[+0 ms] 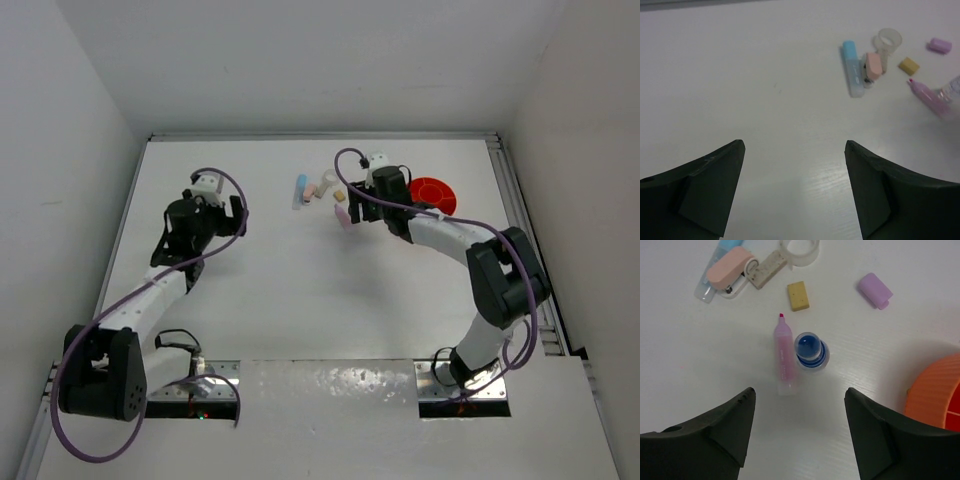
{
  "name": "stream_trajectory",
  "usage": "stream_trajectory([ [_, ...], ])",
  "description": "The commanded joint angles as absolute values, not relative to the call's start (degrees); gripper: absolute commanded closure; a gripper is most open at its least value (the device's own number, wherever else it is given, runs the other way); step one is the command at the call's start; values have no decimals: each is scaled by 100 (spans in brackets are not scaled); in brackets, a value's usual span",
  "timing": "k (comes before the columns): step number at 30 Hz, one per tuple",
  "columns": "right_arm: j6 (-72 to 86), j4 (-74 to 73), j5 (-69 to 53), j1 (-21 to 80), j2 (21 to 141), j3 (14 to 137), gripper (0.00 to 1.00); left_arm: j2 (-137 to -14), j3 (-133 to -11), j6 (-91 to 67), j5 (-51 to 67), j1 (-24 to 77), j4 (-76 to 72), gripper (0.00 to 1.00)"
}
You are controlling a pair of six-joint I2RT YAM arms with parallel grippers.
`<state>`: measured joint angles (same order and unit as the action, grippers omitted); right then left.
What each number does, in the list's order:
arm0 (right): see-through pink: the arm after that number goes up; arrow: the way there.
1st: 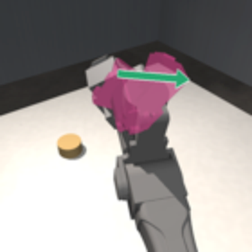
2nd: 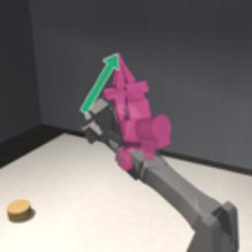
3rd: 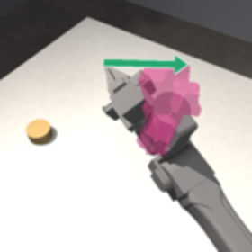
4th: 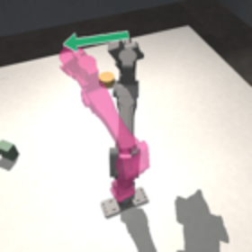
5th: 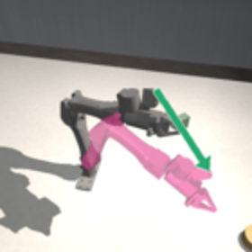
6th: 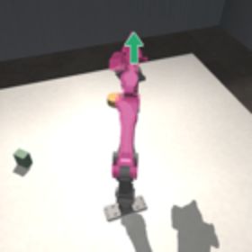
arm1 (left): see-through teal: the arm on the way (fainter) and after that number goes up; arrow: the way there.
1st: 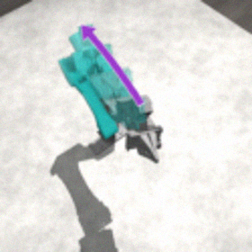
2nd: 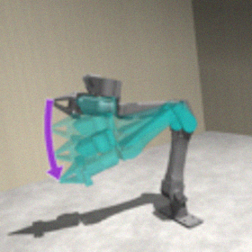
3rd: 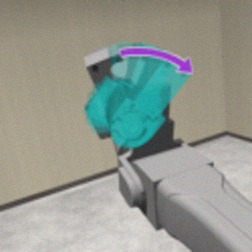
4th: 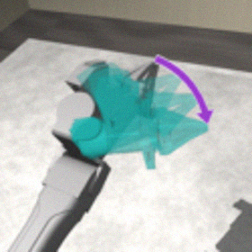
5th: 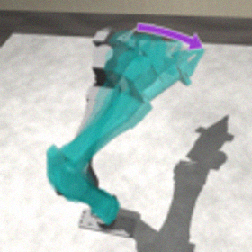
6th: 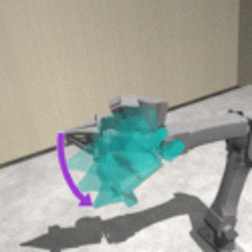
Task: Sort the stationery into containers
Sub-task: Pick up the stationery from the center of the board.
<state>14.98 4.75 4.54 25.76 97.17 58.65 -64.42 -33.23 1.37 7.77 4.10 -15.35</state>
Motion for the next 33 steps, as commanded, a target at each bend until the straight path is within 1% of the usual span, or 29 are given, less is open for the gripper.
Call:
stream_trajectory([
  [1,1679,932,765,2610,9966,6117,30,-6591,-3138,396,809,729,-1601,21],
  [7,1670,1546,835,2707,10327,5968,36,-6794,-3041,176,800,1063,-1757,21],
  [10,1679,1635,870,2698,10546,6091,38,-6846,-3015,158,747,1160,-1889,20],
  [15,1599,1784,905,2689,10854,6275,43,-6882,-3041,106,431,1143,-2153,18],
  [19,1574,1880,1028,2654,10960,6302,44,-6996,-3190,131,299,1099,-2109,18],
  [23,1486,1995,1064,2654,10977,6301,50,-7128,-3225,255,282,1107,-2250,17],
  [26,1468,2047,1063,2654,10907,6214,60,-7259,-3392,316,299,1072,-2145,16],
  [27,1485,2117,1046,2654,10890,6188,69,-7286,-3410,377,308,1037,-2145,16],
  [29,1477,2144,1011,2672,10846,6118,82,-7373,-3489,422,360,976,-2171,16],
  [30,1450,2145,1011,2698,10811,6100,94,-7400,-3507,431,378,949,-2180,16],
  [31,1407,2118,1028,2716,10784,6091,100,-7418,-3524,465,378,906,-2197,16],
  [33,1345,2118,1055,2733,10565,6064,100,-7453,-3525,475,369,879,-2337,16],
])
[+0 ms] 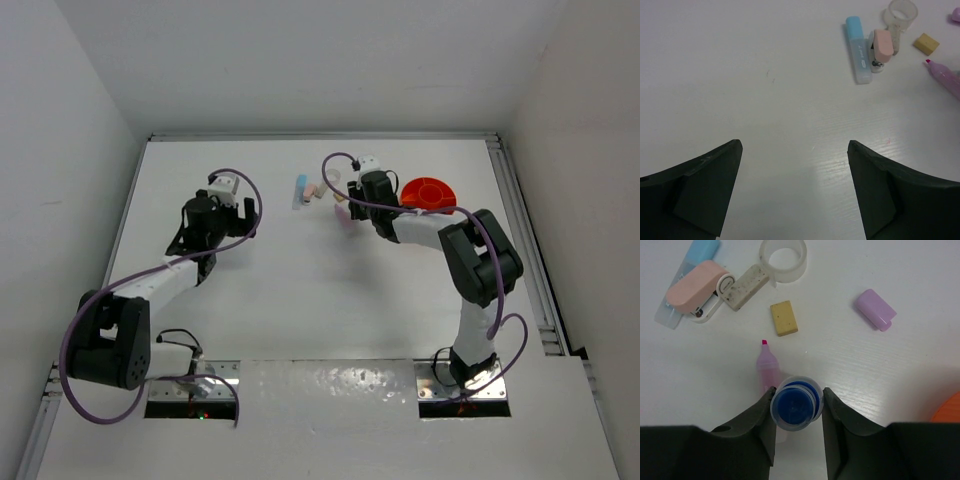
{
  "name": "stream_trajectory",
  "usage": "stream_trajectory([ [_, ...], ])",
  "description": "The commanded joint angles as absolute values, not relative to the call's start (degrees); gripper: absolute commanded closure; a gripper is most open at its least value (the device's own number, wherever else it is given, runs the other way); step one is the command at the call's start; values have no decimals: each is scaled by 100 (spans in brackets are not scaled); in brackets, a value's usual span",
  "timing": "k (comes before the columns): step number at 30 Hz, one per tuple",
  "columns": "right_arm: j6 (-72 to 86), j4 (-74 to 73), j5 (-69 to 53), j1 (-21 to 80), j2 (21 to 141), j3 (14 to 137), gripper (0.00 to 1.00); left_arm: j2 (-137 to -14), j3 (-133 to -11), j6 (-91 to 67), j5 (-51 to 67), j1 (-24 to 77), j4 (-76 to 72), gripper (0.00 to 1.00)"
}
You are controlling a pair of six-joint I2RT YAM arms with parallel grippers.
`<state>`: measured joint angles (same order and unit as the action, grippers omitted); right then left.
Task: Sort the stationery into containers
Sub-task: Pick up the stationery from the center of the board, then place the stationery in the storage box.
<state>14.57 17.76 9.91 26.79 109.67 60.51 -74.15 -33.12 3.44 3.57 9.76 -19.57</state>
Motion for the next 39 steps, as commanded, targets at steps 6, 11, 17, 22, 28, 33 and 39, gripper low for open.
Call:
stream_trajectory([
  [6,1125,1891,432,2637,9890,6345,100,-7427,-3340,361,430,888,-2628,15],
  [11,1186,784,193,2312,9124,7056,100,-7409,-3261,237,492,914,-2680,15],
  [17,1230,18,1536,1548,8491,6944,100,-7436,-3182,290,422,975,-2909,15],
  [22,1265,-343,1872,1125,8402,6733,100,-7444,-3173,308,448,993,-2857,15],
  [28,1433,-44,1968,940,8429,6338,100,-7453,-3208,281,264,1011,-2830,15],
  [33,1617,-185,2065,940,8569,6293,100,-7453,-3269,334,176,1011,-2821,15],
  [39,1670,395,1943,861,8674,5845,100,-7479,-3269,325,97,1002,-2821,14],
])
